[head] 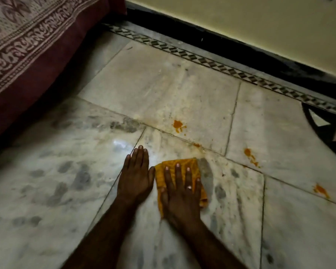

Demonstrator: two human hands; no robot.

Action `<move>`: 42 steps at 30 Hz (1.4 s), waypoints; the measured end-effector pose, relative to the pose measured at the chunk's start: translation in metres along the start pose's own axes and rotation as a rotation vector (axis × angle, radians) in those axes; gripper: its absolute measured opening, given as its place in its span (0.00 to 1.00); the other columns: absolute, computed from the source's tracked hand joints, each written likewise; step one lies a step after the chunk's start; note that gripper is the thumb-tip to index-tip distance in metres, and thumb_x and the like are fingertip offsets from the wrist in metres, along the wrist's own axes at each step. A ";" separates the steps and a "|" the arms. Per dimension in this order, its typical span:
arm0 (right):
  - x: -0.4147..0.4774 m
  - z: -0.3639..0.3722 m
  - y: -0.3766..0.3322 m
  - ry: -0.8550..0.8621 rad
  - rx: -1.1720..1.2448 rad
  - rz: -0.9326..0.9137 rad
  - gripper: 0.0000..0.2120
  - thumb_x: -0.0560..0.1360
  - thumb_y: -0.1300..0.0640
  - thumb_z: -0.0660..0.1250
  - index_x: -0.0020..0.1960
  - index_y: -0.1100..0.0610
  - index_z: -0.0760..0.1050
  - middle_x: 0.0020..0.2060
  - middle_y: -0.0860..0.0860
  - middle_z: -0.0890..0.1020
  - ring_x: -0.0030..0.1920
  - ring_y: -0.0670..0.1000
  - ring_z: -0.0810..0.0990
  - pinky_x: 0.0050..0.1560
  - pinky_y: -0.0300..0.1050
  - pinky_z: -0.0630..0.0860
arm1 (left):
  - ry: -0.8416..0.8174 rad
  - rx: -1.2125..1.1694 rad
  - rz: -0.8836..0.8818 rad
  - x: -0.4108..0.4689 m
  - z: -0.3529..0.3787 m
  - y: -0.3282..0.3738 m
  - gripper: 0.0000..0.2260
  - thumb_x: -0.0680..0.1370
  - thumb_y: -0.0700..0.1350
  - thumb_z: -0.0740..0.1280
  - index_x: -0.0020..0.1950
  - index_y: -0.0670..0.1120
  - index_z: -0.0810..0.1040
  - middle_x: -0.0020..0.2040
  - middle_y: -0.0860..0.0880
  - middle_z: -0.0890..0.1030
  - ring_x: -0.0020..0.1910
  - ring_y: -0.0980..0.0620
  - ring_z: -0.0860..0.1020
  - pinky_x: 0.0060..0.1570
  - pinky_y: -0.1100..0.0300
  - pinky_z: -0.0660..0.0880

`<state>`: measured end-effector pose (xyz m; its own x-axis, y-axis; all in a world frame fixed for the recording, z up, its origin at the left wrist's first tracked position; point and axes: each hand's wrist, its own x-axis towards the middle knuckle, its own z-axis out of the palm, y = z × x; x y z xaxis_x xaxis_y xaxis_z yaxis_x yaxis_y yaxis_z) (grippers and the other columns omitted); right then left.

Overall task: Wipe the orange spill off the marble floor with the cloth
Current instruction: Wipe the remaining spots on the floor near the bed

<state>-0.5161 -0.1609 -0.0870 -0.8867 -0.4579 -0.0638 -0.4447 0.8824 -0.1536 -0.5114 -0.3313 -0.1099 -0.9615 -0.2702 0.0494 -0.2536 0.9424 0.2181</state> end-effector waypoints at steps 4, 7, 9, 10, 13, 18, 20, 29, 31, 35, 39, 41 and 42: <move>0.072 -0.024 0.036 -0.099 -0.036 -0.018 0.29 0.82 0.40 0.47 0.81 0.42 0.45 0.81 0.50 0.46 0.81 0.59 0.46 0.76 0.66 0.42 | 0.000 -0.009 -0.056 0.009 0.006 0.014 0.31 0.82 0.55 0.48 0.78 0.36 0.61 0.78 0.36 0.62 0.78 0.40 0.62 0.77 0.48 0.50; 0.087 -0.035 0.081 -0.162 -0.073 0.186 0.30 0.82 0.38 0.44 0.81 0.41 0.40 0.82 0.50 0.44 0.81 0.58 0.44 0.77 0.66 0.42 | -0.024 -0.019 -0.037 0.014 0.006 0.025 0.31 0.81 0.55 0.48 0.78 0.36 0.61 0.79 0.37 0.61 0.78 0.40 0.61 0.76 0.47 0.51; 0.062 -0.033 0.099 -0.108 -0.053 0.262 0.30 0.81 0.37 0.42 0.81 0.42 0.42 0.82 0.51 0.48 0.81 0.60 0.48 0.76 0.67 0.48 | -0.022 -0.033 0.016 0.012 0.005 0.034 0.30 0.81 0.54 0.49 0.78 0.36 0.62 0.79 0.38 0.61 0.78 0.41 0.61 0.76 0.48 0.51; 0.042 -0.030 0.099 -0.067 -0.039 0.278 0.31 0.80 0.37 0.42 0.81 0.43 0.44 0.82 0.52 0.51 0.80 0.61 0.51 0.76 0.68 0.51 | -0.018 -0.038 0.052 0.008 0.006 0.039 0.30 0.82 0.54 0.50 0.78 0.37 0.61 0.79 0.38 0.61 0.79 0.41 0.61 0.76 0.48 0.51; -0.024 -0.018 0.071 0.014 -0.018 0.247 0.30 0.81 0.41 0.49 0.81 0.49 0.54 0.80 0.56 0.58 0.79 0.63 0.58 0.72 0.70 0.60 | -0.037 -0.047 0.157 -0.006 0.011 0.054 0.28 0.83 0.53 0.49 0.80 0.39 0.59 0.80 0.41 0.59 0.79 0.43 0.59 0.77 0.48 0.52; -0.011 -0.013 0.049 0.017 -0.055 0.003 0.29 0.81 0.41 0.53 0.81 0.46 0.55 0.80 0.54 0.58 0.79 0.62 0.57 0.72 0.68 0.56 | -0.002 -0.022 0.201 -0.007 0.012 0.049 0.27 0.82 0.50 0.51 0.78 0.37 0.63 0.78 0.39 0.63 0.77 0.41 0.64 0.75 0.45 0.57; 0.017 -0.019 0.073 -0.031 -0.085 0.049 0.30 0.81 0.40 0.51 0.81 0.43 0.52 0.81 0.51 0.55 0.80 0.60 0.56 0.73 0.68 0.53 | -0.001 -0.022 0.192 -0.006 0.012 0.049 0.27 0.82 0.50 0.51 0.78 0.38 0.62 0.78 0.39 0.64 0.78 0.42 0.63 0.76 0.45 0.56; -0.080 -0.026 0.156 -0.093 -0.003 0.545 0.31 0.81 0.38 0.41 0.81 0.46 0.43 0.82 0.55 0.50 0.80 0.61 0.50 0.75 0.70 0.54 | -0.043 -0.041 0.261 -0.016 0.017 0.085 0.29 0.81 0.53 0.51 0.78 0.38 0.61 0.79 0.40 0.61 0.79 0.44 0.60 0.77 0.50 0.48; -0.098 -0.020 0.130 -0.082 0.010 0.559 0.30 0.82 0.41 0.43 0.82 0.50 0.48 0.81 0.56 0.51 0.80 0.63 0.52 0.74 0.70 0.56 | -0.065 -0.058 0.296 -0.020 0.023 0.105 0.29 0.82 0.54 0.51 0.79 0.38 0.60 0.80 0.40 0.60 0.79 0.44 0.59 0.77 0.48 0.50; -0.077 -0.019 0.110 0.006 0.009 0.441 0.30 0.81 0.41 0.50 0.81 0.47 0.51 0.81 0.54 0.54 0.80 0.61 0.54 0.74 0.68 0.58 | -0.061 -0.054 0.346 -0.015 0.028 0.125 0.29 0.82 0.54 0.52 0.79 0.38 0.61 0.79 0.40 0.61 0.79 0.43 0.59 0.77 0.46 0.54; -0.029 -0.037 0.163 -0.049 -0.056 0.362 0.30 0.80 0.39 0.48 0.81 0.43 0.51 0.81 0.51 0.55 0.80 0.60 0.55 0.75 0.69 0.55 | -0.083 -0.061 0.329 -0.009 0.030 0.143 0.29 0.82 0.54 0.51 0.78 0.36 0.62 0.79 0.38 0.62 0.78 0.42 0.61 0.76 0.46 0.54; -0.018 -0.049 0.192 -0.095 -0.053 0.456 0.31 0.79 0.36 0.44 0.81 0.41 0.49 0.81 0.50 0.54 0.80 0.59 0.55 0.74 0.68 0.53 | -0.094 -0.061 0.362 -0.006 0.030 0.155 0.30 0.81 0.54 0.52 0.78 0.36 0.62 0.78 0.38 0.63 0.78 0.42 0.62 0.75 0.46 0.54; -0.019 -0.052 0.207 -0.104 -0.056 0.515 0.32 0.78 0.35 0.42 0.81 0.41 0.48 0.81 0.49 0.53 0.80 0.59 0.54 0.74 0.68 0.53 | -0.100 -0.060 0.401 -0.005 0.031 0.163 0.30 0.81 0.54 0.52 0.77 0.37 0.63 0.78 0.38 0.64 0.78 0.41 0.63 0.75 0.47 0.53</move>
<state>-0.5981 0.0359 -0.0659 -0.9761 0.0303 -0.2153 0.0363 0.9991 -0.0237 -0.5509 -0.1705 -0.1049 -0.9891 0.1392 0.0477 0.1468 0.9551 0.2573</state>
